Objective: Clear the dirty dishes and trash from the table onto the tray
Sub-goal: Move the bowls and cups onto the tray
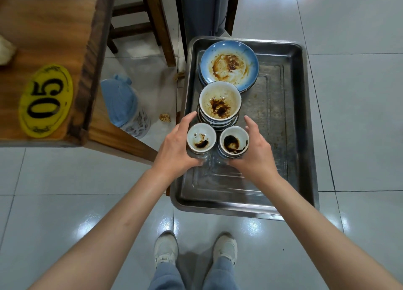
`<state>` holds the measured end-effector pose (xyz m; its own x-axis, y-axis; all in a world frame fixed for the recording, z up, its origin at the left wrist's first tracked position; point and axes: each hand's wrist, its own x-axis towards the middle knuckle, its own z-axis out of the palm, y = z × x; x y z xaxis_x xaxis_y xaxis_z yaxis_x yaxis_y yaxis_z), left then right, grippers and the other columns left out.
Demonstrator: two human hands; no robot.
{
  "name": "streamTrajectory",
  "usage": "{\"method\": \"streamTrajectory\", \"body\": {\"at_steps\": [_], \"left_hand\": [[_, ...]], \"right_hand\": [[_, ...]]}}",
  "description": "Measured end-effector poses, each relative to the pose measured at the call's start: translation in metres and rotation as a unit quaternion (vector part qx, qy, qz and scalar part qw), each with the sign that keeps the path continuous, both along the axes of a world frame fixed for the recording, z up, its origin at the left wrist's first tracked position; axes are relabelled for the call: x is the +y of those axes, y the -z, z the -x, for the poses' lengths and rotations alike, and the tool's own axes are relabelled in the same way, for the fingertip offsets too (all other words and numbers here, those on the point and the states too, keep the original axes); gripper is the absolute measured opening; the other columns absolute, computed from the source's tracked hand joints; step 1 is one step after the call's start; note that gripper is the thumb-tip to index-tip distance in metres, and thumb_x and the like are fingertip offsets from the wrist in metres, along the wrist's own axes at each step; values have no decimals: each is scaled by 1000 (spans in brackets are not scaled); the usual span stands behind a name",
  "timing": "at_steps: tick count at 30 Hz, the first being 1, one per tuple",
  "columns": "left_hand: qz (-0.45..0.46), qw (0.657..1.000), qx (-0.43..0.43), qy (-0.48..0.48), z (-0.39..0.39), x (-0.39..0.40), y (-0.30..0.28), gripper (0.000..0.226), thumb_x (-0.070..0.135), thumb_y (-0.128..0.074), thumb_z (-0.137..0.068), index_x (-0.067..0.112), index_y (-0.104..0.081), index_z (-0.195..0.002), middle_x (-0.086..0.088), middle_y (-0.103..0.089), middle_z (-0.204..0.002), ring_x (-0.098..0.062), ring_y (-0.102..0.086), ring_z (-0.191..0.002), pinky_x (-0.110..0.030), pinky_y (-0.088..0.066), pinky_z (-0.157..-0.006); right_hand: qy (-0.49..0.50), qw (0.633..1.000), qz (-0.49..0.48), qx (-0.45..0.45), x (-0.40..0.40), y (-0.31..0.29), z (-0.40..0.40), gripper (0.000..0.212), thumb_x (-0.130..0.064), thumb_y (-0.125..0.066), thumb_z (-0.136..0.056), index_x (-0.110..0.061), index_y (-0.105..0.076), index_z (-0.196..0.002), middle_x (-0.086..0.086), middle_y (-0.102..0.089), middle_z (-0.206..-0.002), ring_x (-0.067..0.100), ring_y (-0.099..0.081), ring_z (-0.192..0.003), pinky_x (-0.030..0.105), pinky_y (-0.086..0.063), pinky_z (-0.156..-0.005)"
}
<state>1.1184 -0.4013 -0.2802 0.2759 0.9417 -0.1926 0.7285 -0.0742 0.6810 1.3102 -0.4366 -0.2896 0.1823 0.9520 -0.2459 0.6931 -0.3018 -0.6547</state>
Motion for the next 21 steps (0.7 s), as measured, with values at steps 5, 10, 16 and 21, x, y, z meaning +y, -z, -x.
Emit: {"method": "streamTrajectory", "body": {"at_steps": [5,10,16,21], "left_hand": [[19,999,27,-1,0,-7,-42,116,24,-89,-53,39,-15,-142,-1,-39,-143,-19,-39,-129,-25,-29,-93],[24,999,28,-10,-2,-22,-102,104,27,-85,-60,29,-23,-143,3,-33,-145,-14,-34,-130,-22,-24,-98],[-12,999,8,-32,9,-42,-208,92,27,-80,-67,26,-27,-142,3,-38,-142,-11,-35,-129,-20,-25,-100],[-53,994,6,-95,44,-57,-295,79,22,-79,-70,26,-38,-137,2,-52,-130,-11,-47,-120,-19,-33,-93]], "right_hand": [[1,1000,26,-4,-1,-49,-4,113,-16,-87,-58,-34,-15,-143,-2,-40,-144,19,-40,-129,39,-39,-100],[-38,999,14,-7,-17,-115,-5,100,-21,-82,-66,-29,-21,-144,-4,-38,-145,16,-35,-133,35,-34,-104],[-103,994,-29,-16,-30,-212,-2,82,-22,-74,-76,-31,-26,-142,-7,-41,-142,13,-35,-131,25,-28,-100],[-161,985,-56,-22,-20,-289,19,73,-22,-71,-80,-24,-32,-141,-2,-44,-140,15,-38,-129,28,-31,-103]]}}
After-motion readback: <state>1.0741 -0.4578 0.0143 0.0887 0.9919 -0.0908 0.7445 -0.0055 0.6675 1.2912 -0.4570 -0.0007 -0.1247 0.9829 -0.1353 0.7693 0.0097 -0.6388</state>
